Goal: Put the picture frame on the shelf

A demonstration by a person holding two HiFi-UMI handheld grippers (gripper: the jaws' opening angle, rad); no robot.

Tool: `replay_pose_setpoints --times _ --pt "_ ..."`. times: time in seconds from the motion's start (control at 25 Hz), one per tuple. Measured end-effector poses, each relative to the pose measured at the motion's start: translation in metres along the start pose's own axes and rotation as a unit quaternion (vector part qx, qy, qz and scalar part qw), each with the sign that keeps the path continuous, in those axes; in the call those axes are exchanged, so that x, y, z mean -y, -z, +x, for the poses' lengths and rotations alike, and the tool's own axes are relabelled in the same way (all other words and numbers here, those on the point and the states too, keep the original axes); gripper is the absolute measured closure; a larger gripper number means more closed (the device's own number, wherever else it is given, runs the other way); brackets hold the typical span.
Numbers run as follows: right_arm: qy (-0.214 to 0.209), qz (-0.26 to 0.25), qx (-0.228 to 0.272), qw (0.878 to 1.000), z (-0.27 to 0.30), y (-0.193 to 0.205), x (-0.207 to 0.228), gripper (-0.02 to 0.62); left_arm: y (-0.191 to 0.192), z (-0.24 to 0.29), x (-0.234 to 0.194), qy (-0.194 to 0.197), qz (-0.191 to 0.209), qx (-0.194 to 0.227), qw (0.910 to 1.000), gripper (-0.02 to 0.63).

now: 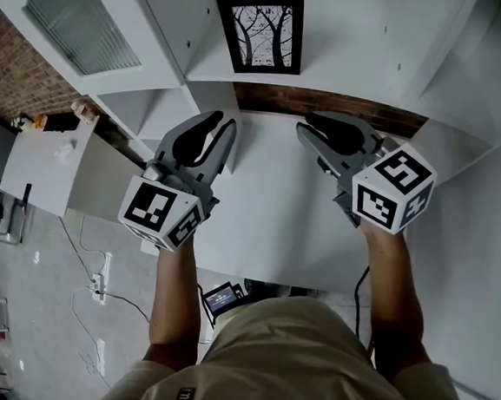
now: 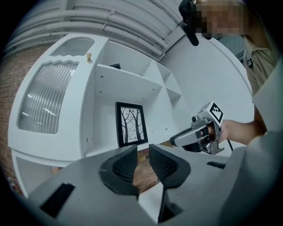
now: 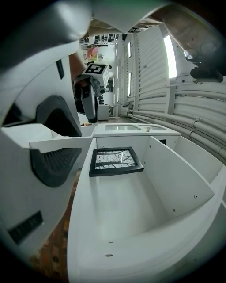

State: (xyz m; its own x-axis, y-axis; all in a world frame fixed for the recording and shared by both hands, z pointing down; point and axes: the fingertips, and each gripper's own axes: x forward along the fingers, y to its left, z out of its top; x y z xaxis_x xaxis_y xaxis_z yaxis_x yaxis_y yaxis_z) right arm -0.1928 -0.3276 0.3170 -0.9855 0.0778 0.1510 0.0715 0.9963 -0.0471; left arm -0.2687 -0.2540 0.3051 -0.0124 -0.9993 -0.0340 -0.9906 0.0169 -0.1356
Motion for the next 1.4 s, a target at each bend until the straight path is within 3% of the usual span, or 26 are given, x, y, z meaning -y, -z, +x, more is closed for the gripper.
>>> replay_pose_setpoints --times 0.52,1.04,1.4 --pt "-0.027 0.004 0.007 1.0 -0.012 0.003 -0.023 0.534 0.005 -0.021 0.02 0.029 0.007 -0.02 0.9993 0.522" --pt "-0.051 -0.005 0.017 0.999 -0.022 -0.001 -0.041 0.584 0.005 -0.041 0.034 0.043 0.007 -0.015 0.9989 0.597" --pt "-0.08 -0.022 -0.002 0.997 -0.023 0.008 -0.058 0.591 0.012 -0.047 0.04 0.055 -0.002 -0.029 0.9981 0.6"
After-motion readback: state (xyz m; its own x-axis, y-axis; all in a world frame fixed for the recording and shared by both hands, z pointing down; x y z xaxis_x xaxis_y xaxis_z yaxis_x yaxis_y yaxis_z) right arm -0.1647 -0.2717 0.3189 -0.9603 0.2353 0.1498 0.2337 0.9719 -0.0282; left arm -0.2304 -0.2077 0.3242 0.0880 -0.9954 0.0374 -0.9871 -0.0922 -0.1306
